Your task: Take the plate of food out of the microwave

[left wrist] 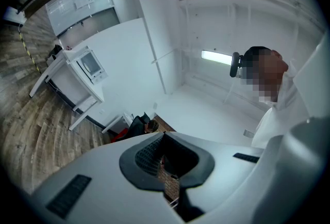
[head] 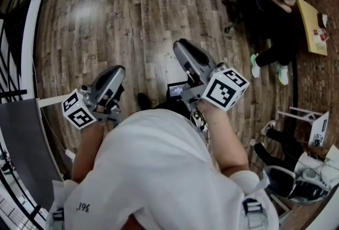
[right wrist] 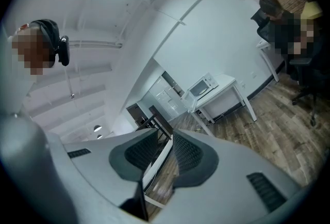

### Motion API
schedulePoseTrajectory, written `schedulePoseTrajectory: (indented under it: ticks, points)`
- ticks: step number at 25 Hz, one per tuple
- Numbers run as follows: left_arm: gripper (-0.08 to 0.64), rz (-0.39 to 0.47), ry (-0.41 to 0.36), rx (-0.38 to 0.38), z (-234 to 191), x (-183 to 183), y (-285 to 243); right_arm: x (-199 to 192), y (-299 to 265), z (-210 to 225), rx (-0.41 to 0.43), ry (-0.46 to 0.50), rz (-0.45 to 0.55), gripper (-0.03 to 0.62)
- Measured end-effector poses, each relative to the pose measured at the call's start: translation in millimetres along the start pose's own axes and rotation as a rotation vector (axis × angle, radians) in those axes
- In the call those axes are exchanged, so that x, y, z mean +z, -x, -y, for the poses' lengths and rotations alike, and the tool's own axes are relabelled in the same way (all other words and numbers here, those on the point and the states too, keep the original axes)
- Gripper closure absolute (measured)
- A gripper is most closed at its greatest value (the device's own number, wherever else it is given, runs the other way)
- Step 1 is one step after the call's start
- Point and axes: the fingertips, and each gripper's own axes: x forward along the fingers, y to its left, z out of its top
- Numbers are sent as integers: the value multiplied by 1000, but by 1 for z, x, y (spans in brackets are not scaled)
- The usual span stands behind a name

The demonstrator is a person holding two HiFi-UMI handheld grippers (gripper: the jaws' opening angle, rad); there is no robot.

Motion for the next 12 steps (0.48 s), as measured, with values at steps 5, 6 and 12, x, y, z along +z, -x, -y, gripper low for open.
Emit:
schedulePoseTrajectory:
  ticks: [5,6,12]
  points:
    - [554,-6,8,-6,-4,8,14,-5,-12,-10,-6,7,5,522]
    - [554,-9,9,-6,-5,10,16,-6,-15,-12,-8,8,6,522]
    - [554,-24,6,-7,-24,22,29,-17,-37,-14,-21,10,11,522]
